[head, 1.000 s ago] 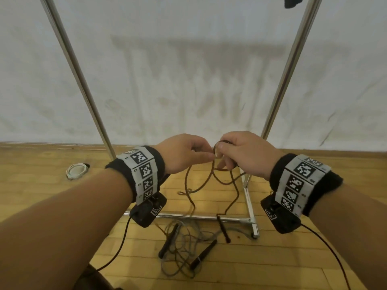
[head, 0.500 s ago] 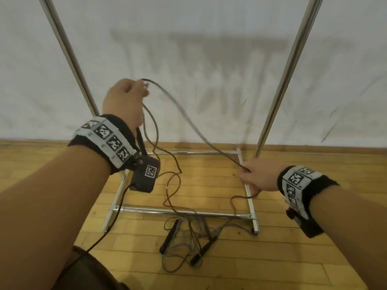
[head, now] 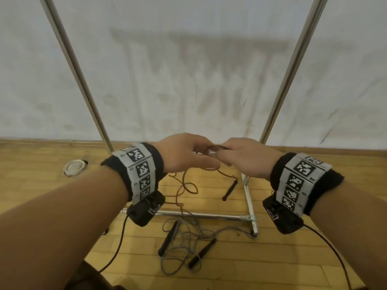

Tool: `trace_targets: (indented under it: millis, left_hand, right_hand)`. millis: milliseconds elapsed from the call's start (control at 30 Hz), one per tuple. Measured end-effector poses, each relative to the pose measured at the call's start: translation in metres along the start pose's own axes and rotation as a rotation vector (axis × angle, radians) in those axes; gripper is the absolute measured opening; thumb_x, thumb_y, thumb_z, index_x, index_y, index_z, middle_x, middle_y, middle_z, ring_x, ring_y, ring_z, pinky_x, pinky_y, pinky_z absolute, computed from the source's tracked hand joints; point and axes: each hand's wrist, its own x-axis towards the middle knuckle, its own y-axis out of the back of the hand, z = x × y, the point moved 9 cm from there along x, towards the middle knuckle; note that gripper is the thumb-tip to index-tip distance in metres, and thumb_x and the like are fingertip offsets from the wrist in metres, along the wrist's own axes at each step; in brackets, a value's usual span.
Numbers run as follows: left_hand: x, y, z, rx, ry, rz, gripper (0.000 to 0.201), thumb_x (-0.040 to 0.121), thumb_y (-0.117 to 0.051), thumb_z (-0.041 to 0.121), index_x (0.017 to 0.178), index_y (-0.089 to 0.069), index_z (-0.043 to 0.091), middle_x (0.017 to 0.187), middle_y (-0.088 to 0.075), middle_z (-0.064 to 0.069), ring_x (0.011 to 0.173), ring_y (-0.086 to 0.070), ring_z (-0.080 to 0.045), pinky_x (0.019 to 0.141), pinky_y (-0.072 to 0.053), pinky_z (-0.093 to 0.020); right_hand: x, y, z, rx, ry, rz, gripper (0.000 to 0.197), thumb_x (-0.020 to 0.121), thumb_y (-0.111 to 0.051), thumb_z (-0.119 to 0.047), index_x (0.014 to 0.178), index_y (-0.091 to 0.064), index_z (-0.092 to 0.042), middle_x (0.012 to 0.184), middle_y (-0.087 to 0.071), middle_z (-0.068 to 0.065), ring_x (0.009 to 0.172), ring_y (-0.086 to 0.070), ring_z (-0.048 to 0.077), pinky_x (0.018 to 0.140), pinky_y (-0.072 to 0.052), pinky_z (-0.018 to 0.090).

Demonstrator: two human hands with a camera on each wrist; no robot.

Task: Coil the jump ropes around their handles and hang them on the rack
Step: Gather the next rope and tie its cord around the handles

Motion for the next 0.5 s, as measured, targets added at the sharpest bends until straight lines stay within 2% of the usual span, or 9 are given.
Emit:
trace_targets:
  millis: [33, 100, 167, 233, 300, 367, 433, 500]
  left_hand:
    - [0.004, -0.006, 0.004, 0.045, -0.005, 0.006, 0.025, 0.088, -0.068, 0.065, 0.104, -0.073, 0.046, 0.096, -0.075, 0.021, 0.086, -0.068, 0.002, 0.080, -0.054, -0.032]
    - [0.008, -0.003, 0.007, 0.094, -0.003, 0.062, 0.022, 0.098, -0.062, 0.054, 0.091, -0.075, 0.039, 0.071, -0.070, 0.021, 0.059, -0.061, 0.002, 0.062, -0.049, -0.028]
    - [0.009, 0.014, 0.002, 0.087, 0.014, 0.160, 0.029, 0.100, -0.061, 0.049, 0.078, -0.074, 0.036, 0.058, -0.062, 0.021, 0.048, -0.052, 0.001, 0.055, -0.040, -0.027]
    - [0.006, 0.037, -0.005, 0.021, 0.028, 0.274, 0.029, 0.100, -0.063, 0.046, 0.077, -0.077, 0.035, 0.062, -0.065, 0.023, 0.051, -0.054, 0.003, 0.056, -0.038, -0.028]
    - [0.000, 0.062, -0.017, -0.101, 0.053, 0.412, 0.027, 0.098, -0.064, 0.044, 0.079, -0.080, 0.035, 0.076, -0.073, 0.023, 0.053, -0.057, 0.004, 0.057, -0.039, -0.027]
    - [-0.012, 0.088, -0.038, -0.290, 0.128, 0.597, 0.026, 0.096, -0.064, 0.045, 0.079, -0.082, 0.037, 0.089, -0.080, 0.013, 0.046, -0.051, -0.001, 0.054, -0.039, -0.027]
    - [-0.029, 0.115, -0.065, -0.454, 0.216, 0.761, 0.025, 0.093, -0.065, 0.044, 0.076, -0.082, 0.038, 0.092, -0.082, 0.002, 0.041, -0.043, -0.010, 0.050, -0.035, -0.027]
    - [-0.040, 0.126, -0.089, -0.483, 0.295, 0.799, 0.027, 0.094, -0.067, 0.042, 0.072, -0.082, 0.037, 0.084, -0.081, 0.004, 0.042, -0.041, -0.013, 0.051, -0.033, -0.028]
  right_hand:
    - [0.001, 0.002, -0.007, 0.015, 0.021, 0.024, 0.044, 0.101, -0.048, -0.049, 0.080, -0.066, -0.014, 0.081, -0.063, 0.012, 0.071, -0.057, 0.024, 0.066, -0.044, 0.041]
    - [0.003, 0.005, -0.012, 0.052, 0.033, 0.070, 0.042, 0.101, -0.049, -0.043, 0.089, -0.074, -0.011, 0.088, -0.072, 0.008, 0.084, -0.065, 0.024, 0.078, -0.050, 0.042]
    - [0.004, 0.005, -0.006, 0.157, 0.024, 0.083, 0.039, 0.100, -0.051, -0.039, 0.075, -0.072, -0.017, 0.080, -0.076, -0.003, 0.084, -0.072, 0.014, 0.082, -0.052, 0.037]
    - [0.004, 0.001, 0.004, 0.273, 0.010, 0.054, 0.042, 0.099, -0.053, -0.040, 0.063, -0.059, -0.018, 0.066, -0.070, -0.004, 0.076, -0.075, 0.009, 0.082, -0.048, 0.035]
    - [0.005, -0.006, 0.023, 0.301, -0.012, 0.031, 0.044, 0.101, -0.051, -0.043, 0.063, -0.053, -0.021, 0.062, -0.064, 0.001, 0.070, -0.076, 0.010, 0.079, -0.044, 0.035]
    - [0.006, -0.022, 0.051, 0.174, -0.077, -0.049, 0.044, 0.104, -0.045, -0.047, 0.070, -0.055, -0.020, 0.068, -0.073, 0.004, 0.066, -0.074, 0.005, 0.076, -0.043, 0.033]
    - [0.004, -0.045, 0.085, 0.001, -0.166, -0.178, 0.050, 0.106, -0.039, -0.050, 0.076, -0.060, -0.016, 0.078, -0.077, 0.007, 0.065, -0.072, 0.005, 0.075, -0.044, 0.030]
    - [-0.005, -0.059, 0.121, -0.200, -0.258, -0.275, 0.055, 0.107, -0.035, -0.050, 0.075, -0.065, -0.017, 0.082, -0.078, 0.005, 0.070, -0.070, 0.009, 0.072, -0.042, 0.024]
